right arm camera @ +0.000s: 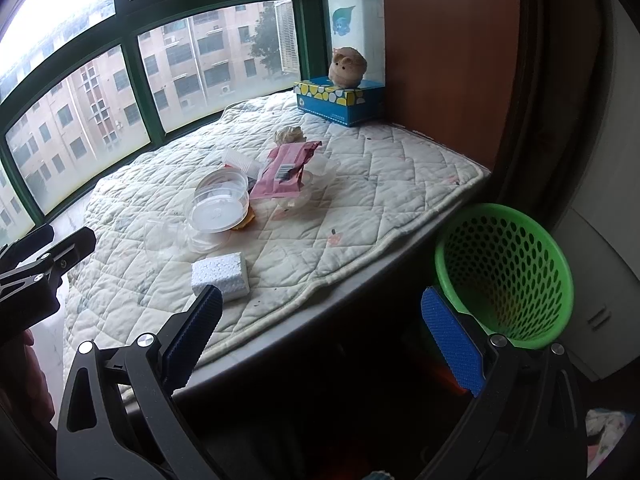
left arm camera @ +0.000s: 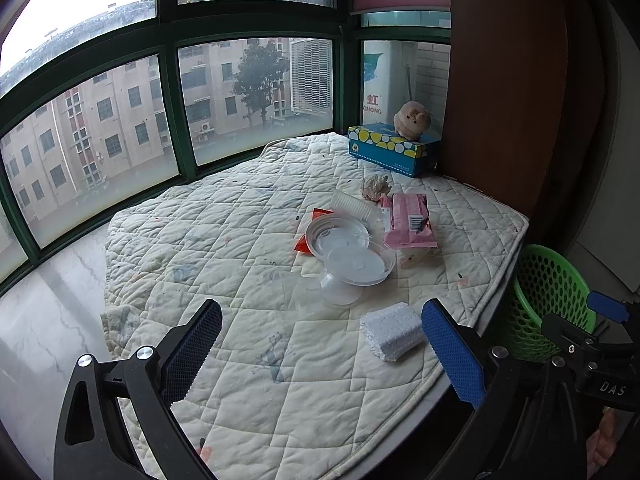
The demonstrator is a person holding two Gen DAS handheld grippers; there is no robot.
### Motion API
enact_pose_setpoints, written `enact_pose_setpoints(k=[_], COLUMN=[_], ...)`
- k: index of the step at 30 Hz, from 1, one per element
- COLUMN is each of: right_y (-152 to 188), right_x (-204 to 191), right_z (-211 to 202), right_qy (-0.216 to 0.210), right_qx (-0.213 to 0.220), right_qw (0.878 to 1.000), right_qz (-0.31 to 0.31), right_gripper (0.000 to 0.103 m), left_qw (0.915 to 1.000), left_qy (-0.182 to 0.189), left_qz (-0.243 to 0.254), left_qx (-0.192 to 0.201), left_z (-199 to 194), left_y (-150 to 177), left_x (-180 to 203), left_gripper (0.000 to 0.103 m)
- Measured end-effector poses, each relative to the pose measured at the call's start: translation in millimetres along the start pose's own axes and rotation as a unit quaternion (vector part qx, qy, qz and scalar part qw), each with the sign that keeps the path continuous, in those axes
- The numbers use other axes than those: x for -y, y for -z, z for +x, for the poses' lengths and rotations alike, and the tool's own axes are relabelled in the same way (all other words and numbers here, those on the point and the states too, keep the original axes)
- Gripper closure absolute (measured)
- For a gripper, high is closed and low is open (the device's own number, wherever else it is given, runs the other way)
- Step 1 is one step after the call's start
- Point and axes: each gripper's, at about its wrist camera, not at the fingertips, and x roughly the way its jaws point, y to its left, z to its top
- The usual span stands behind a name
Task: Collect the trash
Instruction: 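Move the right tool toward the white foam block on the mattress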
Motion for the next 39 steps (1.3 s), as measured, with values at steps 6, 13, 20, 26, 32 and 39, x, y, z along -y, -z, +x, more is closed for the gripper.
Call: enact_pose_setpoints(k=[6,13,20,26,32,39], right_y=[0.2,0.6,-0.2,-0.3,-1.9,-1.8], right_x=[-1.0,-2.7,-2.7,-2.3,-0.2,0.2], right_z=[1.2,2.4,2.5,2.4,2.7,2.4], right_qy=[-0.001,0.002,0.001,0.003,0.004,0.004], right_qx=[-0.001,-0.001,-0.001,-0.001,-0.001,-0.001], right_qw=[1.000,1.000,1.000,1.000,1.000,1.000], right_qz=[0.000,-0.002,-0.003,-0.003,-0.003,-0.002], right_gripper=[0.005,0.005,0.005,0.005,0.005,0.005], left_qw=[1.0000,1.0000,1.0000,1.0000,1.0000,1.0000], left_qy=[-0.001,-0.002,-0.002,0.000,0.000,0.000], left_qz=[0.000,0.000,0.001,-0.001,-0.002,-0.001], left_qx=[0.000,0.000,-0.002,-0.003,-0.005,-0.006], left_z=[0.5,1.1,1.9,3.9,9.3,9.8], left_y=[-0.3,-1.0,-1.6,-1.9,0.2,1.4], left_x=[-0.4,-0.8,-1.5,-4.1,-4.9,-3.2], left_gripper=[0.006,0.006,0.006,0.006,0.006,0.006])
